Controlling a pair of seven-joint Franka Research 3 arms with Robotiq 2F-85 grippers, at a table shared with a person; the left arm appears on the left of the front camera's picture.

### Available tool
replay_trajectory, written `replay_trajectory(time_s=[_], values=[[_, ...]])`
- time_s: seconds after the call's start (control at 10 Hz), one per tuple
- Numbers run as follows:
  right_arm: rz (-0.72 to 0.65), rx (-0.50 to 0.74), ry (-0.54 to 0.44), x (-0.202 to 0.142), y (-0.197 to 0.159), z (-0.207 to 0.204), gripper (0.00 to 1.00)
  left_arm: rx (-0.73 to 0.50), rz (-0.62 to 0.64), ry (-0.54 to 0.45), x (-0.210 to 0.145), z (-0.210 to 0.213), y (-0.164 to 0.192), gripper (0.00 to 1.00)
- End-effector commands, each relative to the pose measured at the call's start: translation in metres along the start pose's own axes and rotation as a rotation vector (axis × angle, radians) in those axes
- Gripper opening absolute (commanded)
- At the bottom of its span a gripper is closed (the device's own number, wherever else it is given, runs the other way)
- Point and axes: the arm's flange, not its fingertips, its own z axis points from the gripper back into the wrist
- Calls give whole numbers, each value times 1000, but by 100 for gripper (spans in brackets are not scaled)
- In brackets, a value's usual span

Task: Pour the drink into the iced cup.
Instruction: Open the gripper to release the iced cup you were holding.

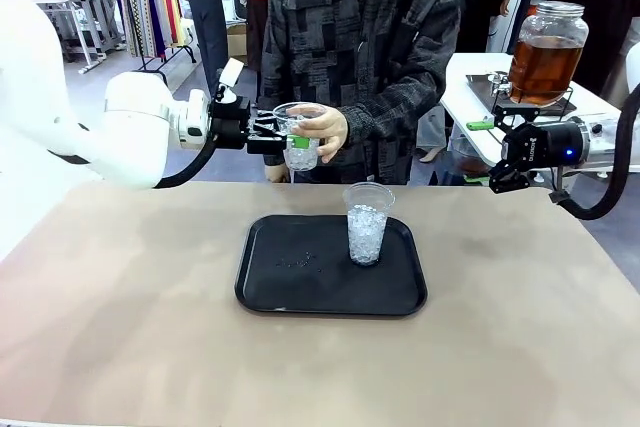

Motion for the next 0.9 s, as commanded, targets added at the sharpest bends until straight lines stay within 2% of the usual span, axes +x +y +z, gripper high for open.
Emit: replay_trajectory(time_s=[0.0, 0.6, 0.7, 0.8], values=[[4, -2, -5, 1, 1, 0, 100, -4, -19, -5, 3, -1, -3, 75], [4, -2, -5, 1, 1, 0, 100, -4, -19, -5, 3, -1, -3, 75], [4, -2, -5, 1, 1, 0, 100, -1, -2, -1, 1, 0, 0, 83], [4, -2, -5, 1, 1, 0, 100, 3, 2, -7, -1, 3, 0, 100]])
